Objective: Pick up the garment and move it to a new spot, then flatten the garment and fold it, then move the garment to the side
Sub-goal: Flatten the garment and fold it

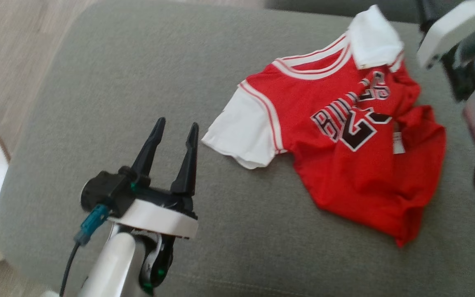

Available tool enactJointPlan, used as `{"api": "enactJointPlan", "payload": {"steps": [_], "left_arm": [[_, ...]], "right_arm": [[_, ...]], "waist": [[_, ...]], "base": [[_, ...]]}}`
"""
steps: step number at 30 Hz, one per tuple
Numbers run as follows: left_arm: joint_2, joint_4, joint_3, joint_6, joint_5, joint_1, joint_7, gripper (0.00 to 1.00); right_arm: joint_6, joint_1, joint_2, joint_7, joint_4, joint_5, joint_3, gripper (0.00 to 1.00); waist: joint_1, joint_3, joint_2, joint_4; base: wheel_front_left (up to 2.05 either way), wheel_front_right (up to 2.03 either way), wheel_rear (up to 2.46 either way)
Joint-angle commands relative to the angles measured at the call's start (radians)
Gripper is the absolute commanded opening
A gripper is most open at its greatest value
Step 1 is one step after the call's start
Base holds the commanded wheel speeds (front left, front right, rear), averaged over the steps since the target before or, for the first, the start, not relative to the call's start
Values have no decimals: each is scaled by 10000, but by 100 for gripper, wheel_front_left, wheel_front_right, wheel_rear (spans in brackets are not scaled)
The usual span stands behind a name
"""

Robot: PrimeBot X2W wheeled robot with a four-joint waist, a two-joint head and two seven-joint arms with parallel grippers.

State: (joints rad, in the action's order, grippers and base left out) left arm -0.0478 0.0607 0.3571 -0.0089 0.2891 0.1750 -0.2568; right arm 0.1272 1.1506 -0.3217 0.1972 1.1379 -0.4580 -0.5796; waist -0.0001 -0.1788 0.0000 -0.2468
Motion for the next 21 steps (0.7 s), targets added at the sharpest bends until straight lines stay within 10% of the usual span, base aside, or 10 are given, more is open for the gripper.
{"api": "enactJointPlan", "payload": {"steps": [1,9,21], "left_arm": [[-24,-290,-491,-30,-144,-3,-49,100],[-24,-256,-834,-118,-330,-474,-49,100],[-24,-220,-1162,-165,-410,-947,-49,100]], "right_arm": [[35,-413,299,287,-486,-141,-17,100],[35,-3007,758,631,-1823,-338,912,100],[35,-9481,2288,644,-7143,2395,4443,100]], "waist": [[1,510,0,516],[1,1179,0,1217],[1,1467,0,1962]], "base": [[0,0,0],[0,0,0],[0,0,0]]}}
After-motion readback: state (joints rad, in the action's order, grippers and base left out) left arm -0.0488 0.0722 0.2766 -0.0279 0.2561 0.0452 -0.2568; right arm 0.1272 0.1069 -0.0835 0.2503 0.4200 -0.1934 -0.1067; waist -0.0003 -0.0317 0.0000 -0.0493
